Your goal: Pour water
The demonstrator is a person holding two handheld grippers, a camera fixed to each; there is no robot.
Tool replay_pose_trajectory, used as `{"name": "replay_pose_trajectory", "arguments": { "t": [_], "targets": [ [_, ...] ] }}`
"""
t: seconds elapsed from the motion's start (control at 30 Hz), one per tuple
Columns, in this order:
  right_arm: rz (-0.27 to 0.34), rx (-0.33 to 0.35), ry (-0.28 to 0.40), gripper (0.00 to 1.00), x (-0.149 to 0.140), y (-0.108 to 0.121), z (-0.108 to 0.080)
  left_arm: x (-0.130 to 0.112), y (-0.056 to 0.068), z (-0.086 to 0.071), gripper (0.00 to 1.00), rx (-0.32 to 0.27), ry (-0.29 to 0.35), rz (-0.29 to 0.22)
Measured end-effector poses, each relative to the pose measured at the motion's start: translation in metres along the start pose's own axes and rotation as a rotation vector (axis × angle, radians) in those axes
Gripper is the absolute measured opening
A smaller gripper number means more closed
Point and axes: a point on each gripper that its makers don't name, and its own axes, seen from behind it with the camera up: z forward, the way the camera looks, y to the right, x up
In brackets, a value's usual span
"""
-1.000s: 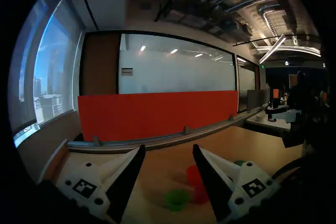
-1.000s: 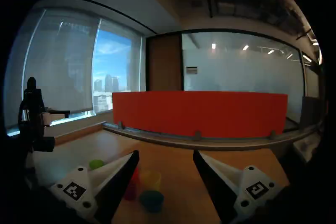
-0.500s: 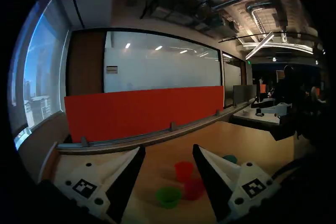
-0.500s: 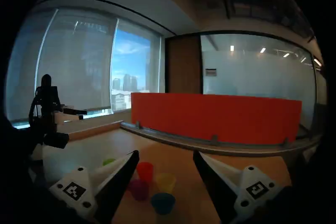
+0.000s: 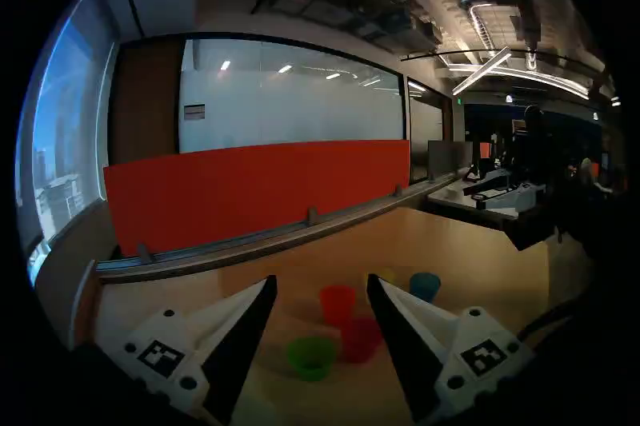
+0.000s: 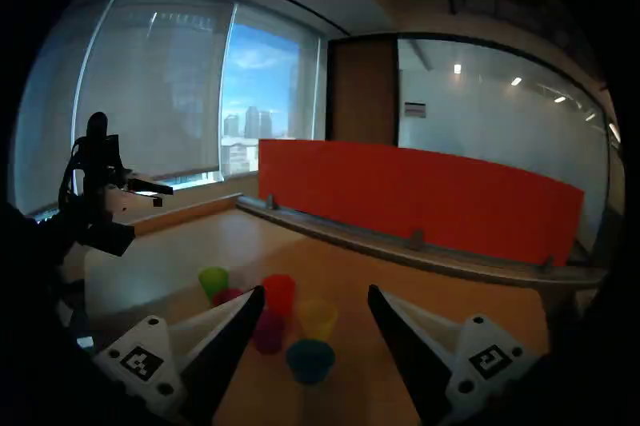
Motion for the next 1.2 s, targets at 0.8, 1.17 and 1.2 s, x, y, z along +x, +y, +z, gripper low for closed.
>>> {"name": "replay_pose_trajectory", "arguments": {
  "t": [0.8,1.17,1.2],
  "targets": [
    [-0.023,0.046,-0.141,1.00,-0.051,0.000,0.009,-0.065,-0.006,0.013,0.83,-0.038,-0.154,0.016],
    [-0.016,0.060,-0.197,1.00,-0.079,0.001,0.013,-0.094,-0.002,0.021,0.83,-0.057,-0.214,0.014],
    [-0.014,0.061,-0.203,1.00,-0.083,0.001,0.013,-0.097,-0.002,0.022,0.83,-0.057,-0.220,0.013]
  ]
}}
